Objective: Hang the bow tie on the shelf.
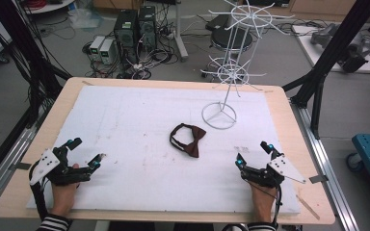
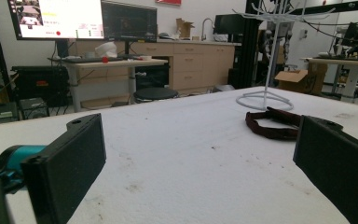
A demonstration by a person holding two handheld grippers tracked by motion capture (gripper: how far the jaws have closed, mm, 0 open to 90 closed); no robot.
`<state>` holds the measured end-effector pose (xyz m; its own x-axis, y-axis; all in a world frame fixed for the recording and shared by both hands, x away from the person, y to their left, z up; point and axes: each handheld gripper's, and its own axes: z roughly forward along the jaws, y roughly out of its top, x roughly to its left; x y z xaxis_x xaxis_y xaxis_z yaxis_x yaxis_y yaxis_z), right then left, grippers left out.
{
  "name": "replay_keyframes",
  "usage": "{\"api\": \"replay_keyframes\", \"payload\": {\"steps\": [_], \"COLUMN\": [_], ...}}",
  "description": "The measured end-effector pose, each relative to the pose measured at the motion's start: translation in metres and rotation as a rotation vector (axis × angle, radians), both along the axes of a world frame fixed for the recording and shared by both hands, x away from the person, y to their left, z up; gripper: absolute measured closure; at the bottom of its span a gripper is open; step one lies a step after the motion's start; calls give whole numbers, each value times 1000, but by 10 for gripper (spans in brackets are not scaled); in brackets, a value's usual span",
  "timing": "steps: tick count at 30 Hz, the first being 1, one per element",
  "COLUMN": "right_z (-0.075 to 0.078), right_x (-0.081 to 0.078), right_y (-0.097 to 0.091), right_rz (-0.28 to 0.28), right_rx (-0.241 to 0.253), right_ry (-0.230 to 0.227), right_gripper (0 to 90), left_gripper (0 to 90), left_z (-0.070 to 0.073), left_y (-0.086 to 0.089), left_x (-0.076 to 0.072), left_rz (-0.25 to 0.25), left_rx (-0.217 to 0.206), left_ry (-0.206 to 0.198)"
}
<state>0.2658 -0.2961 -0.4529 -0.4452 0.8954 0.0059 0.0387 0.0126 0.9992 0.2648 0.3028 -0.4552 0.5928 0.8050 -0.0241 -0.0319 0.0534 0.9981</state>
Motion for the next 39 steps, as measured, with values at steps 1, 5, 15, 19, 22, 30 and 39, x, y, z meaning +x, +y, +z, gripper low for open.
{"api": "replay_keyframes", "payload": {"steps": [1,5,15,19,22,30,39], "right_z": [0,0,0,0,1,2,25], "right_x": [0,0,0,0,0,2,7], "right_y": [0,0,0,1,1,0,1], "right_rz": [1,-1,-7,-7,-6,-10,32], "right_rx": [1,-1,6,0,3,10,-59], "right_ry": [0,0,1,0,9,38,49], "right_gripper": [18,18,18,18,18,18,18], "left_gripper": [27,27,27,27,27,27,27], "left_z": [0,0,0,0,0,0,0], "left_y": [0,0,0,0,0,0,0], "left_x": [0,0,-1,-1,-1,-1,-1], "left_rz": [0,0,1,0,1,1,1], "left_rx": [1,5,1,0,0,6,6], "left_ry": [-1,-1,-8,-7,-7,-6,-5]}}
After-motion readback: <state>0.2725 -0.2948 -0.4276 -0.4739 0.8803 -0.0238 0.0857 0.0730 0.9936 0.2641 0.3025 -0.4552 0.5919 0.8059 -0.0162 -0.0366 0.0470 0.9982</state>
